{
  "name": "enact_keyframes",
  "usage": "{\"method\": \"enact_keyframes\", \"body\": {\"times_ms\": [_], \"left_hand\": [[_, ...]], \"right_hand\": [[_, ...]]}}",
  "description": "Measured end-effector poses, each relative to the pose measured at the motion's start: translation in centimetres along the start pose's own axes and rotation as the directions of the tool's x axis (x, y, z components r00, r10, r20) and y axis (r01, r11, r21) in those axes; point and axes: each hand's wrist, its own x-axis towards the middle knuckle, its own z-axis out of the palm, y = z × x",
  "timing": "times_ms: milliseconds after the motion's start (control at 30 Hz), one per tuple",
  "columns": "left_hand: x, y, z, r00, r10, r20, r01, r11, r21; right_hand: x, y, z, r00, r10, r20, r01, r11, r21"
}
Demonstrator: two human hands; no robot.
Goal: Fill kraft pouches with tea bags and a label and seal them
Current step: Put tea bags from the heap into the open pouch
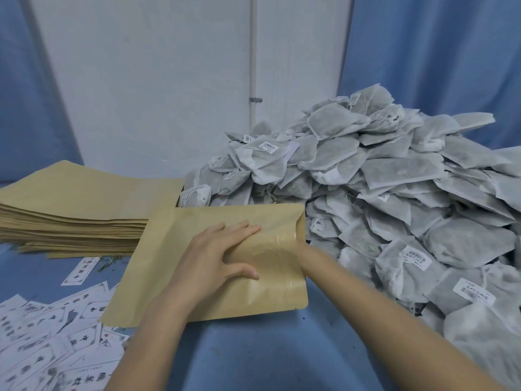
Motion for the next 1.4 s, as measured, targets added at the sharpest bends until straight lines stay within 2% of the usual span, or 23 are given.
{"method": "enact_keyframes", "body": {"times_ms": [67,100,167,233,267,300,367,467,567,633,733,967,1033,1133,1167,1233,1267,1300,1333,1400], "left_hand": [[0.1,0.2,0.4,1.0,-0.001,0.007,0.001,1.0,0.008],[0.2,0.2,0.6,1.0,-0.01,0.004,0.01,1.0,0.011],[0.4,0.2,0.8,0.999,-0.038,-0.02,0.039,0.999,0.025],[0.8,0.2,1.0,0.997,-0.064,-0.052,0.067,0.997,0.044],[1.0,0.3,1.0,0.994,-0.075,-0.076,0.078,0.996,0.042],[1.2,0.4,1.0,0.991,-0.081,-0.104,0.085,0.996,0.034],[1.7,0.4,0.8,0.985,-0.076,-0.155,0.081,0.996,0.03],[2.1,0.3,0.7,0.982,-0.093,-0.166,0.098,0.995,0.02],[2.1,0.1,0.7,0.981,-0.106,-0.164,0.107,0.994,-0.002],[2.1,0.0,0.6,0.979,-0.099,-0.177,0.097,0.995,-0.016],[2.1,0.0,0.4,0.975,-0.085,-0.205,0.081,0.996,-0.027],[2.0,0.0,-0.1,0.967,-0.098,-0.235,0.091,0.995,-0.04],[2.0,0.1,-0.2,0.967,-0.092,-0.239,0.084,0.995,-0.044],[1.9,0.2,-0.4,0.967,-0.077,-0.244,0.063,0.996,-0.065],[1.7,0.2,-0.5,0.968,-0.075,-0.241,0.057,0.995,-0.08],[1.5,0.2,-0.7,0.97,-0.064,-0.236,0.039,0.993,-0.111],[1.4,0.2,-0.8,0.97,-0.059,-0.236,0.03,0.992,-0.124],[1.3,0.3,-0.9,0.97,-0.055,-0.236,0.023,0.99,-0.137],[1.2,0.4,-1.1,0.971,-0.052,-0.235,0.017,0.989,-0.15],[1.0,0.5,-1.3,0.972,-0.043,-0.231,0.004,0.986,-0.165]], "right_hand": [[-1.0,-0.5,-1.5,1.0,-0.026,0.003,0.026,0.999,-0.036],[-1.3,-0.5,-2.6,0.991,-0.127,-0.037,0.122,0.986,-0.114],[-1.9,-1.6,-4.3,0.987,-0.147,0.058,0.156,0.966,-0.206],[-1.9,-1.4,-6.5,0.97,-0.211,-0.122,0.167,0.939,-0.3],[-1.7,-1.4,-7.3,0.944,-0.24,-0.228,0.183,0.952,-0.247],[-1.5,-1.5,-8.0,0.92,-0.204,-0.334,0.162,0.975,-0.15],[-0.8,-1.8,-9.0,0.892,-0.131,-0.434,0.148,0.989,0.005],[0.4,-2.1,-9.7,0.873,-0.122,-0.473,0.156,0.987,0.033],[2.1,-3.3,-10.0,0.849,-0.184,-0.495,0.173,0.983,-0.068],[3.3,-4.2,-10.2,0.858,-0.173,-0.484,0.105,0.981,-0.166],[4.6,-5.1,-11.0,0.869,-0.057,-0.491,-0.057,0.975,-0.214],[2.1,-4.7,-11.0,0.804,-0.113,-0.583,0.026,0.988,-0.155],[-0.3,-3.2,-9.9,0.76,-0.188,-0.623,0.062,0.974,-0.219],[-3.9,-1.6,-9.0,0.61,-0.381,-0.695,0.214,0.923,-0.319],[-4.8,-1.3,-9.0,0.619,-0.391,-0.681,0.289,0.92,-0.266],[-5.9,-1.2,-9.2,0.767,-0.332,-0.549,0.428,0.902,0.052],[-6.3,-1.3,-9.3,0.84,-0.307,-0.448,0.444,0.863,0.24],[-6.6,-1.3,-9.5,0.883,-0.29,-0.37,0.429,0.82,0.379],[-6.7,-1.3,-9.6,0.903,-0.285,-0.322,0.413,0.785,0.462],[-7.0,-1.3,-9.7,0.914,-0.307,-0.266,0.404,0.759,0.51]]}}
